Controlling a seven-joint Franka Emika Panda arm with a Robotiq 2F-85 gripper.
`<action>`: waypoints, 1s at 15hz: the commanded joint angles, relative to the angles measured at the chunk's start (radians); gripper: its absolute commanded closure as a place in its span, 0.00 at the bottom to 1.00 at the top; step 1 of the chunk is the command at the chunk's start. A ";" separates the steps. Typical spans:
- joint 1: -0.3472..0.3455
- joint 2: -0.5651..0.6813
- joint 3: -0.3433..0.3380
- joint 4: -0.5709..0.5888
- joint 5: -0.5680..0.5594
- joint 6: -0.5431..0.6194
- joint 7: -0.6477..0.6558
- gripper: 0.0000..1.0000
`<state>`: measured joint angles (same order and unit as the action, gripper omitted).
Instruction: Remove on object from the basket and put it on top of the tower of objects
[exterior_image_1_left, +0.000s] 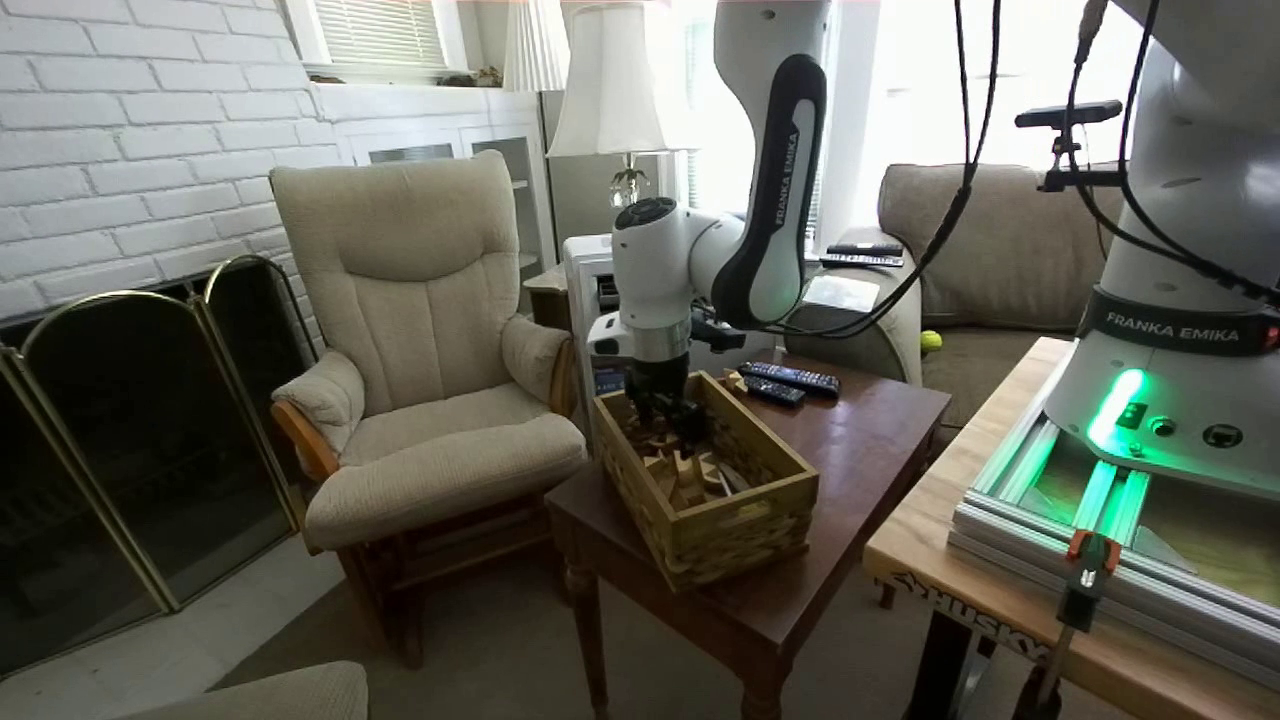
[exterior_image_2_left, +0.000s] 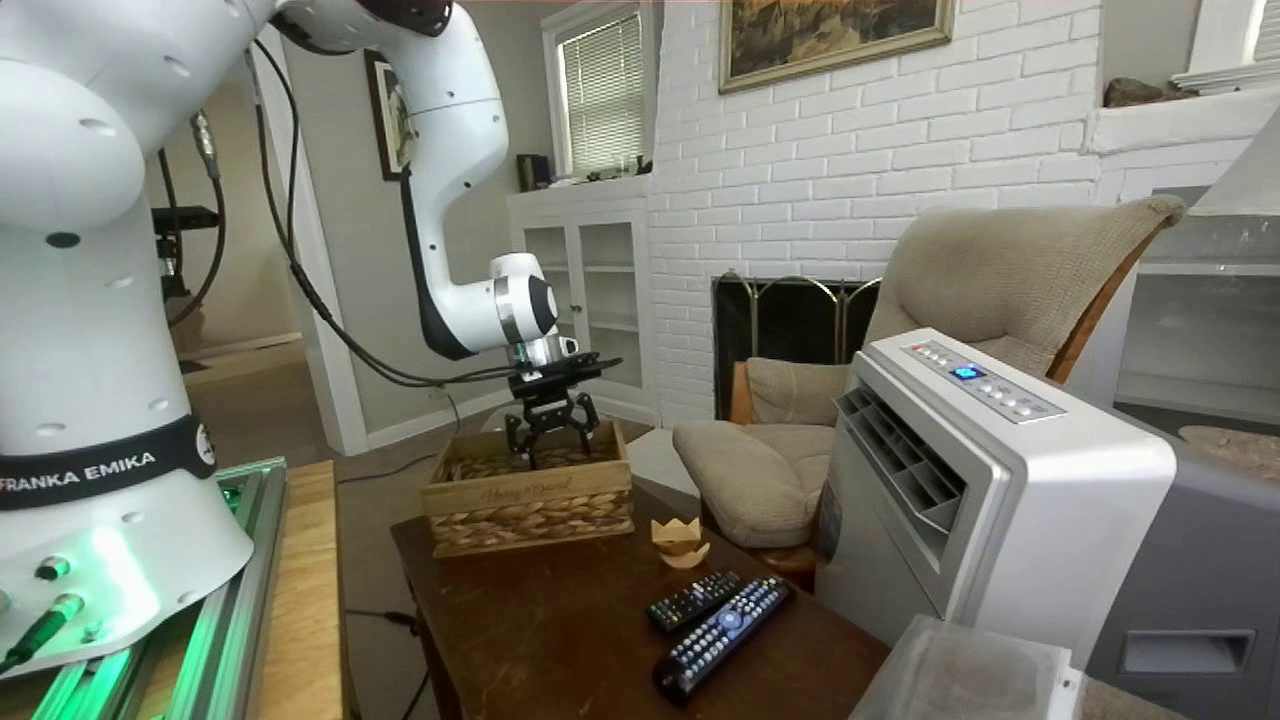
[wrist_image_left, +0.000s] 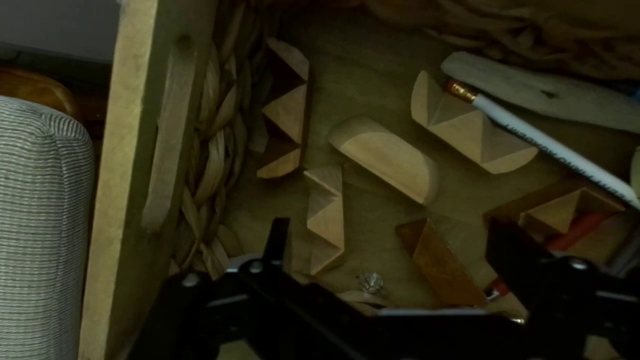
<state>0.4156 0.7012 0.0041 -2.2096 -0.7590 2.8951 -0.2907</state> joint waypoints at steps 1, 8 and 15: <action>0.000 0.065 0.007 0.075 -0.029 -0.009 0.026 0.00; 0.006 0.139 -0.005 0.150 -0.033 0.014 0.034 0.00; 0.009 0.190 -0.008 0.189 -0.031 0.025 0.038 0.00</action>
<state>0.4173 0.8518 0.0041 -2.0572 -0.7606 2.8997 -0.2876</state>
